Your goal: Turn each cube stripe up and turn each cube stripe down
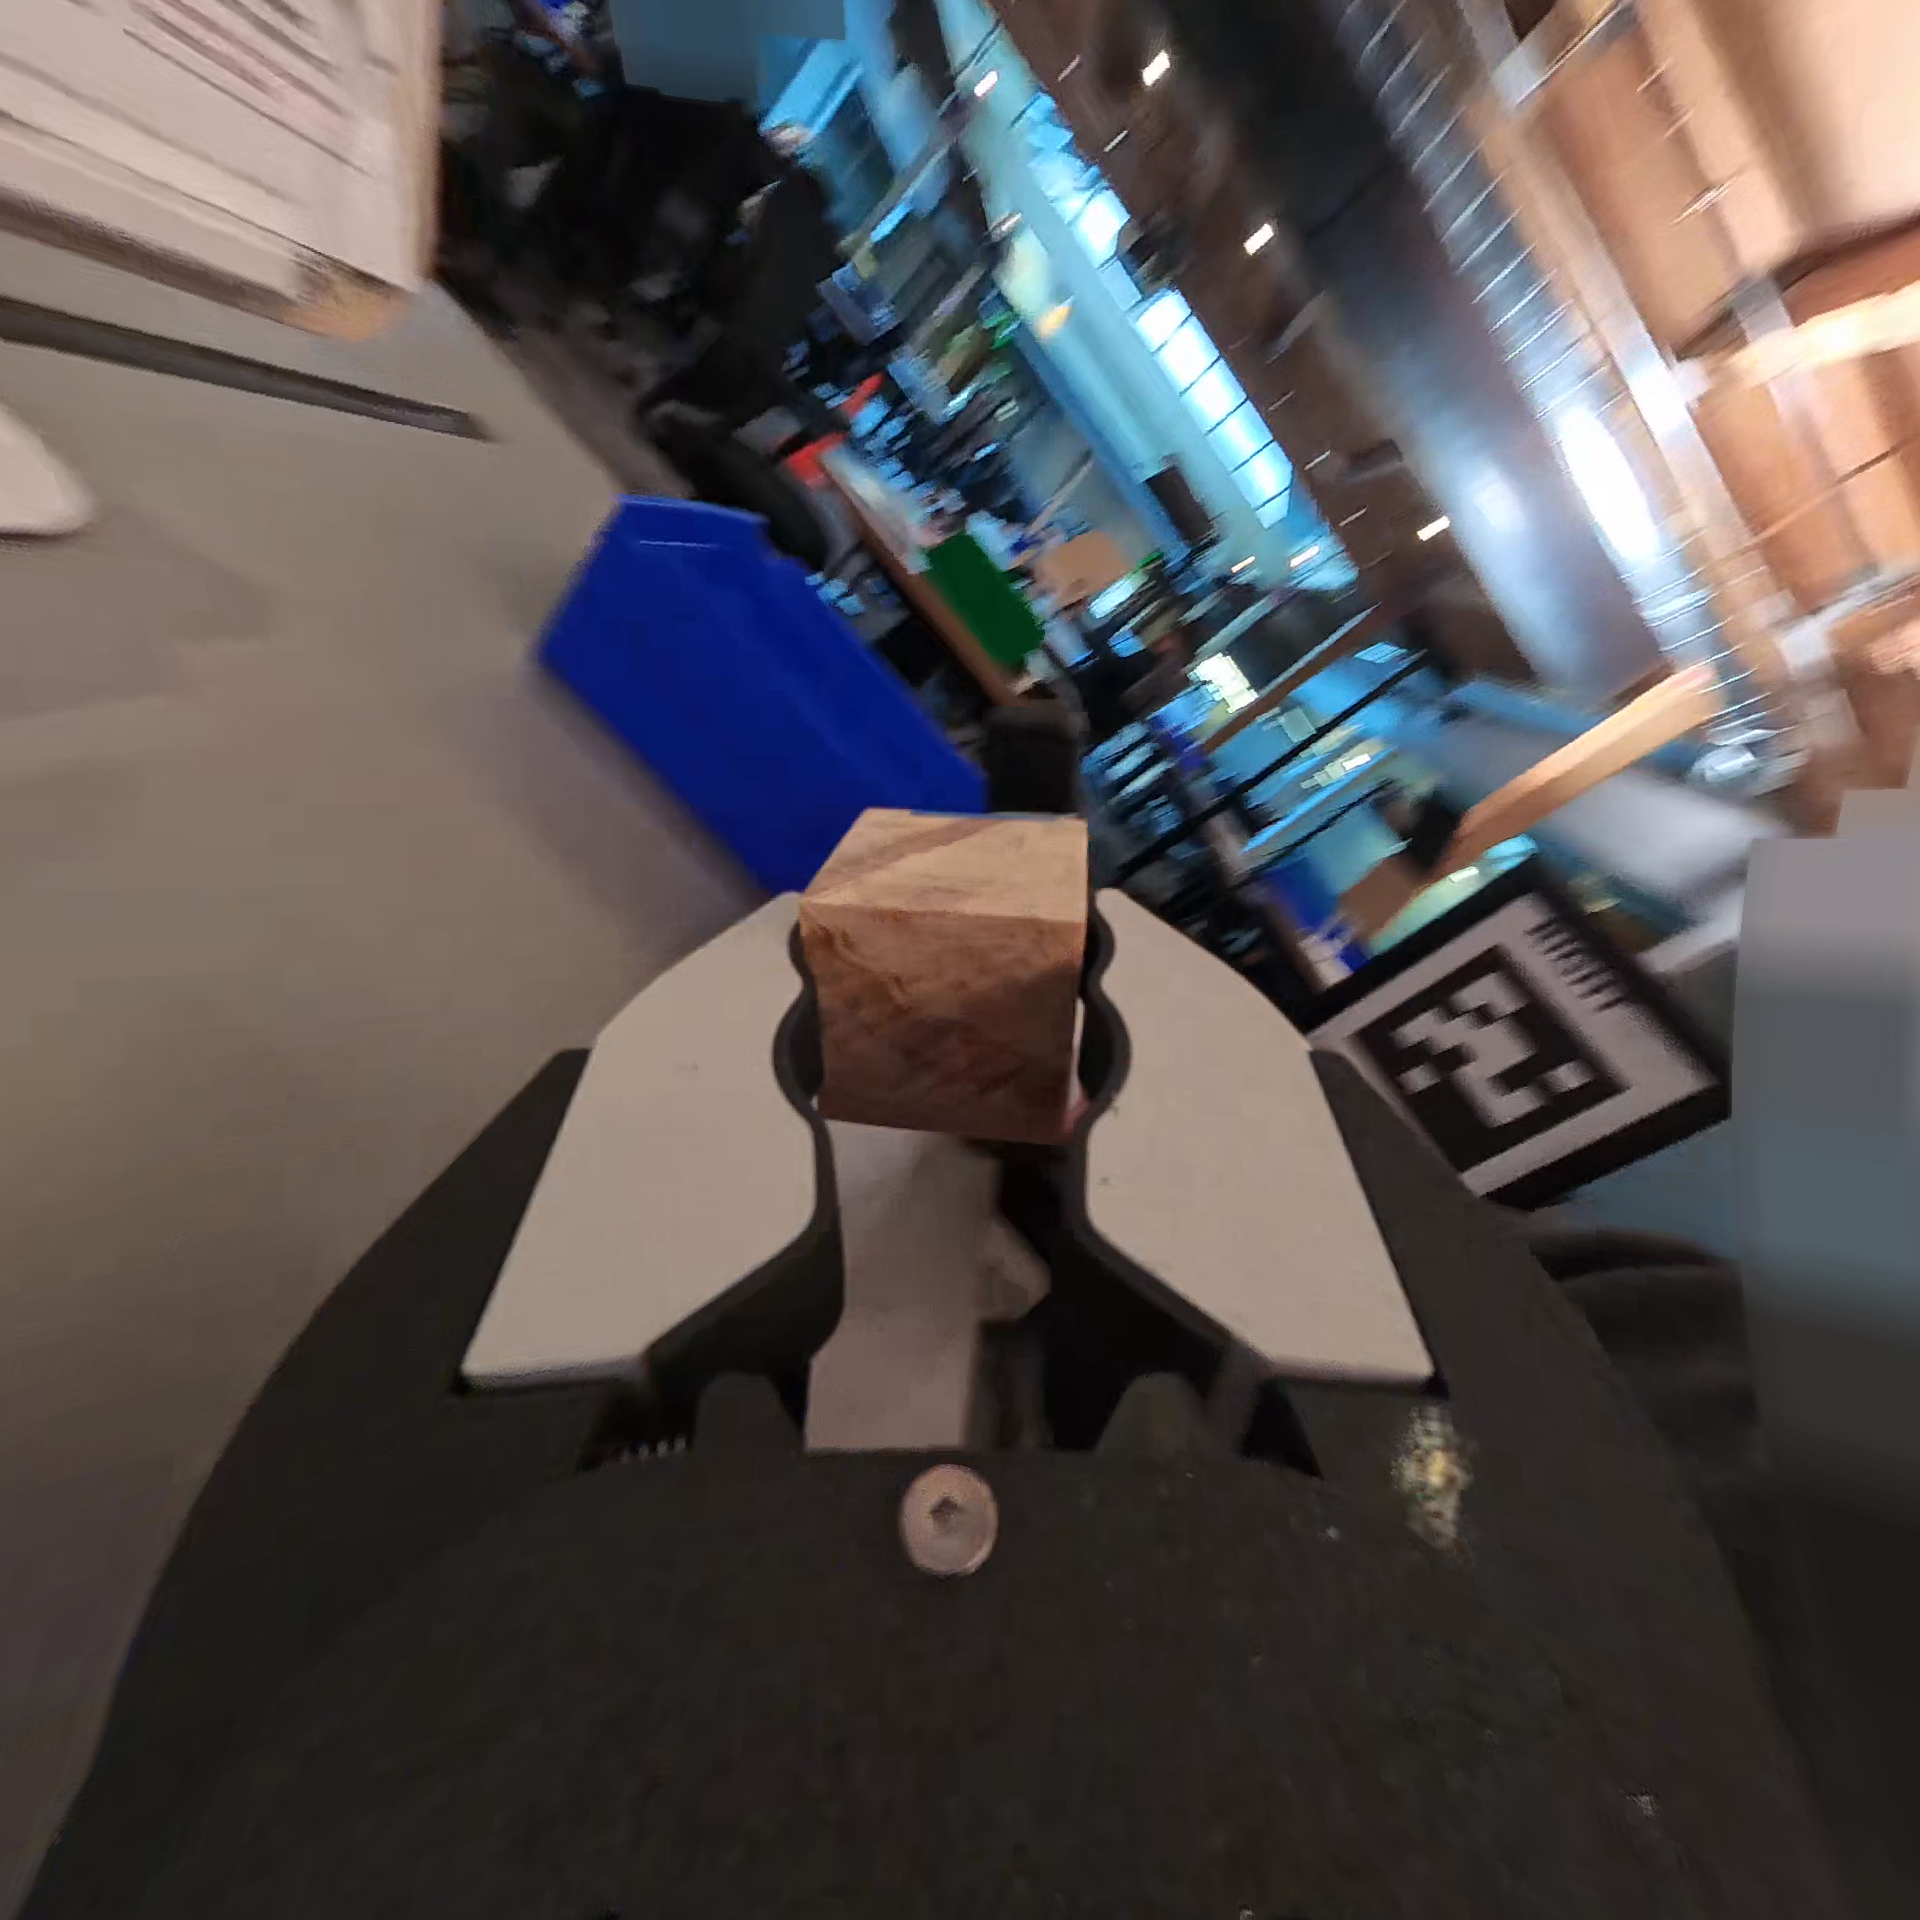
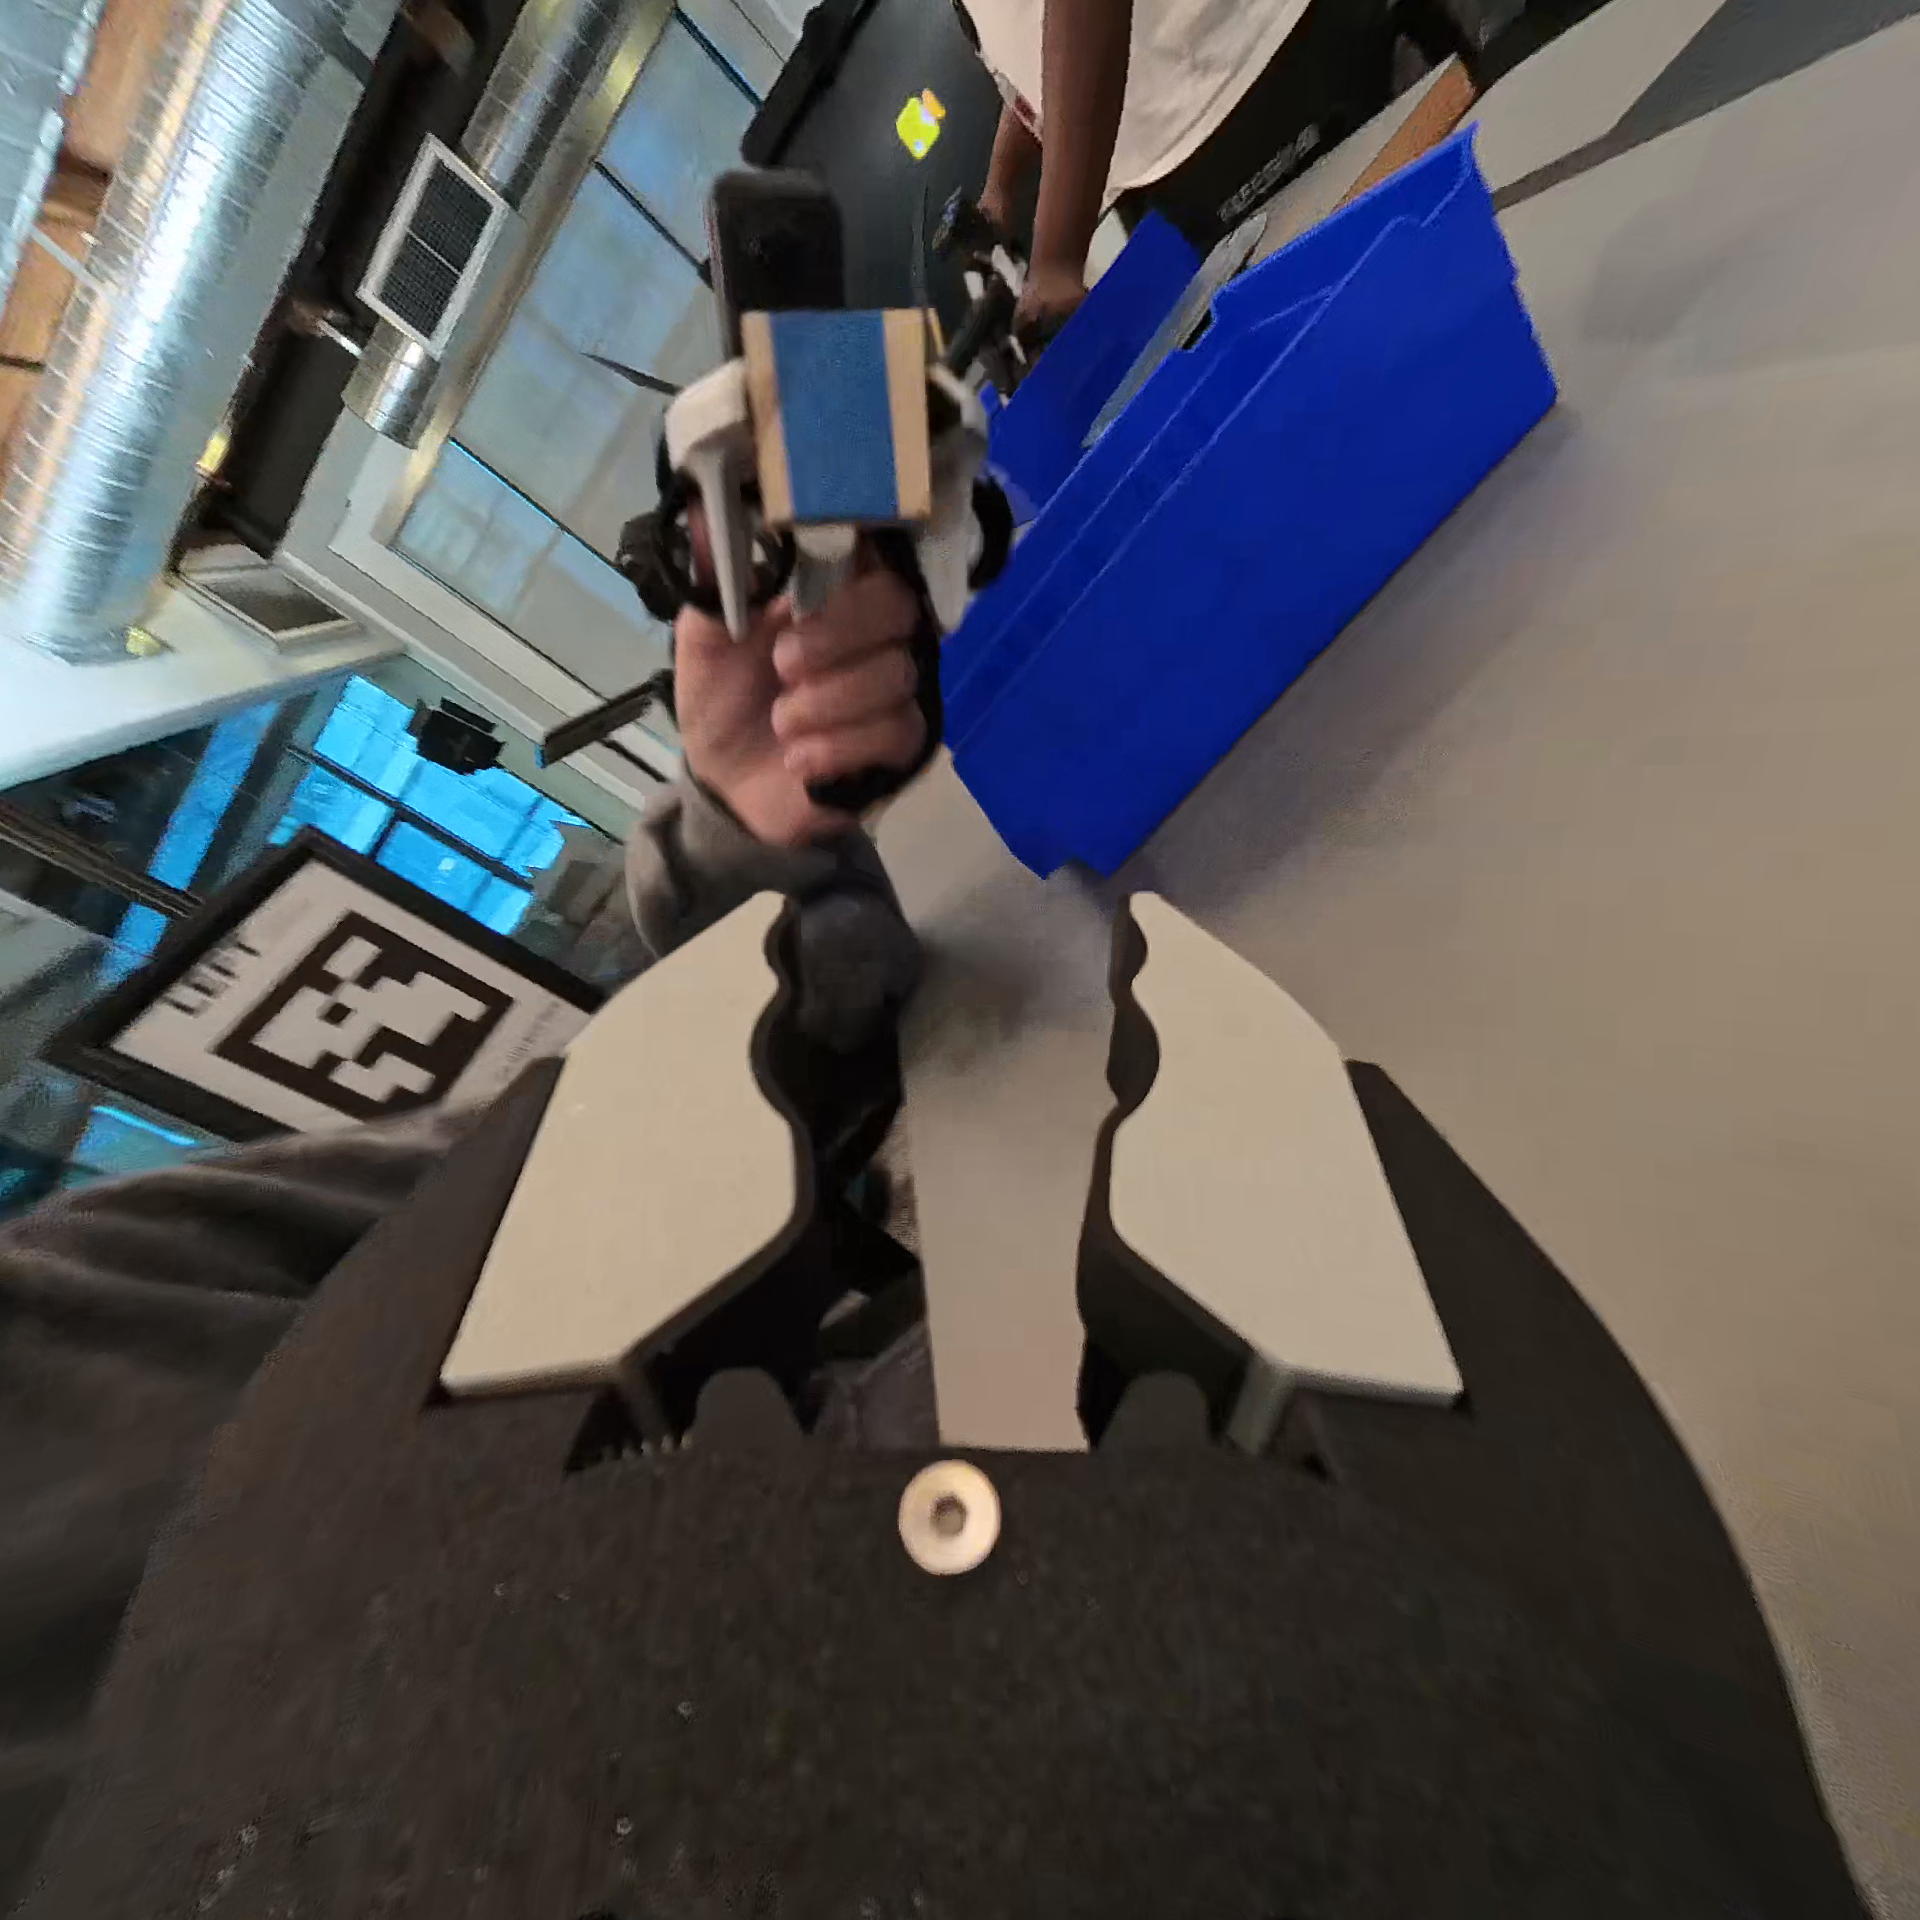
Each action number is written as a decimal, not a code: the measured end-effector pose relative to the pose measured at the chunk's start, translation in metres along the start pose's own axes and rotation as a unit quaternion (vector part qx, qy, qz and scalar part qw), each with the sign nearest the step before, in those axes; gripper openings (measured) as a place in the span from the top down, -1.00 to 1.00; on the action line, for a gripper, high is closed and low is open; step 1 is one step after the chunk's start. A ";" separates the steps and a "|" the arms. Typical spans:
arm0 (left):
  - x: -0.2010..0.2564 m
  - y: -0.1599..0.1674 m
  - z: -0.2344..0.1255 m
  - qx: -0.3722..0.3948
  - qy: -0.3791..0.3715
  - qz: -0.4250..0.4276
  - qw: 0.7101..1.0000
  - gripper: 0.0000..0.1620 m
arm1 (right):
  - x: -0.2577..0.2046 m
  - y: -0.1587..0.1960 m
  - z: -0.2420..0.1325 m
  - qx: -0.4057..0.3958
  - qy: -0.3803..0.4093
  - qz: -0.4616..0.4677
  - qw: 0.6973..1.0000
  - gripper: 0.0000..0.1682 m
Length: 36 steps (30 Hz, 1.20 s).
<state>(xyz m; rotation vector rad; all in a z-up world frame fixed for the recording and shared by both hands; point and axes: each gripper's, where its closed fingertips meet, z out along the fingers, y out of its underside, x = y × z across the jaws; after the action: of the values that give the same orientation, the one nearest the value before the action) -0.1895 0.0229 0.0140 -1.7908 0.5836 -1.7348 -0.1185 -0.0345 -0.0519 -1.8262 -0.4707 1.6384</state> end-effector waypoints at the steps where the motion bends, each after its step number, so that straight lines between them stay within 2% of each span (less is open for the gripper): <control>1: 0.006 0.006 0.015 0.012 0.025 -0.023 0.999 0.44 | -0.006 -0.005 0.008 0.001 -0.019 0.015 1.000 0.32; 3: 0.002 0.021 0.042 0.026 0.032 -0.053 0.998 0.44 | -0.013 -0.009 0.021 0.010 -0.049 0.042 0.998 0.32; 5: -0.011 0.042 0.061 -0.004 0.009 -0.068 0.998 0.44 | -0.013 -0.011 0.027 0.028 -0.058 0.055 0.996 0.32; 6: -0.018 0.045 0.065 0.010 -0.002 -0.072 0.997 0.44 | -0.012 -0.014 0.026 0.043 -0.056 0.058 0.996 0.33; 8: -0.027 0.048 0.070 0.033 -0.009 -0.082 0.996 0.44 | -0.001 -0.016 0.023 0.057 -0.031 0.059 0.996 0.32; 16: -0.036 0.056 0.076 0.037 -0.005 -0.101 0.994 0.45 | 0.021 -0.012 0.021 0.056 0.008 0.059 0.997 0.41; 18: -0.034 0.059 0.078 0.026 -0.001 -0.099 0.995 0.44 | 0.028 -0.011 0.020 0.057 0.018 0.069 0.996 0.32; 23: -0.029 0.069 0.086 -0.003 -0.009 -0.068 0.998 0.45 | 0.029 -0.012 0.019 0.058 0.015 0.065 0.996 0.29; 24: -0.030 0.069 0.087 0.000 -0.014 -0.066 0.998 0.45 | 0.025 -0.012 0.020 0.053 0.004 0.060 0.997 0.43; 27: -0.028 0.071 0.087 -0.008 -0.006 -0.068 0.998 0.45 | 0.022 -0.008 0.019 0.028 0.005 0.061 0.998 0.46; 29: -0.022 0.066 0.083 0.003 0.009 -0.085 0.996 0.38 | 0.020 -0.009 0.017 0.024 0.007 0.049 0.998 0.46; 31: -0.018 0.056 0.067 0.033 0.013 -0.085 0.996 0.12 | 0.017 -0.009 0.015 0.014 0.013 0.037 0.999 0.46; 33: -0.019 0.062 0.043 0.044 -0.019 -0.040 0.998 0.06 | 0.014 -0.013 0.008 0.016 0.023 0.019 0.999 0.46; 36: -0.020 0.093 0.011 0.051 -0.091 0.049 0.993 0.03 | 0.017 -0.021 -0.005 0.019 0.071 -0.025 0.997 0.46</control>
<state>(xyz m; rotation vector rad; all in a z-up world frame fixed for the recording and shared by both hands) -0.1721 -0.0317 -0.0629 -1.7943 0.4895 -1.4913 -0.1077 -0.0095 -0.0507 -1.8714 -0.4167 1.4629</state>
